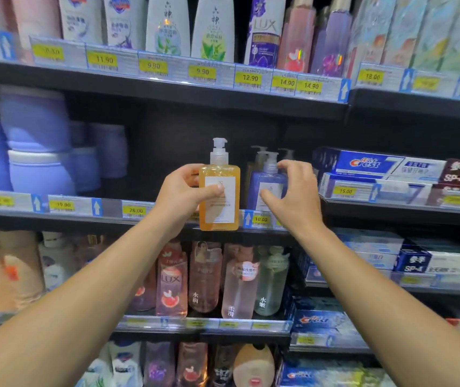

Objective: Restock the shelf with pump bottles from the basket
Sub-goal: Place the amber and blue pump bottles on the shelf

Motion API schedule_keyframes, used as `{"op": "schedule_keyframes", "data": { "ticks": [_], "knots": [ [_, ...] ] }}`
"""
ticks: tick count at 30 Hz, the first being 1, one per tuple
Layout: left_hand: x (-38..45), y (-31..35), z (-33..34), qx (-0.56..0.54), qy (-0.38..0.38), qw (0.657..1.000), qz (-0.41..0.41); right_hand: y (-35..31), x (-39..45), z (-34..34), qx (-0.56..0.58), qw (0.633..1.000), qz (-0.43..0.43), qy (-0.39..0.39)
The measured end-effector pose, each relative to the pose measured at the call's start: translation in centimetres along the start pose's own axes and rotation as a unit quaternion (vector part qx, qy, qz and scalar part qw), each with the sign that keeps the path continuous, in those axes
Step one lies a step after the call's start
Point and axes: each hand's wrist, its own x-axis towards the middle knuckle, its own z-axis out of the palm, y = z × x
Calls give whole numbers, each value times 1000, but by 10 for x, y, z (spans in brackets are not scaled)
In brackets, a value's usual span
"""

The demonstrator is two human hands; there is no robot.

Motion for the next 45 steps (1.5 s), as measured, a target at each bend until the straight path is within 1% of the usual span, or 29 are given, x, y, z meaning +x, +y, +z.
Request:
{"op": "schedule_keyframes", "data": {
  "ticks": [2,4,8,10,13,16,19,23,27,30,35,45],
  "knots": [
    [1,0,-1,2,-7,1000,1,-7,-5,9,-61,998,-23,-1],
    [1,0,-1,0,-9,1000,0,-12,-7,18,-109,994,-19,-6],
    [1,0,-3,3,-14,1000,-2,-17,-4,28,-118,993,16,21],
    [3,0,-3,1,-14,1000,-4,-14,-1,27,-139,990,19,30],
    [4,0,-4,-8,-20,1000,-8,-1,2,21,-208,977,11,45],
    [4,0,-4,-7,-21,1000,-9,13,6,14,-270,961,30,46],
    [5,0,-4,-9,-21,1000,-12,18,10,12,-308,950,35,41],
    [4,2,-4,-4,-23,1000,-10,17,8,12,-316,948,37,35],
    [5,3,-5,-1,-27,1000,-8,16,1,8,-275,961,18,36],
    [6,3,-6,-5,-25,1000,-9,17,3,5,-256,967,9,21],
    [8,2,-8,-2,-32,999,-7,20,13,7,-292,956,8,4],
    [6,1,-8,10,-31,999,2,22,32,23,-321,946,47,-17]
  ]
}}
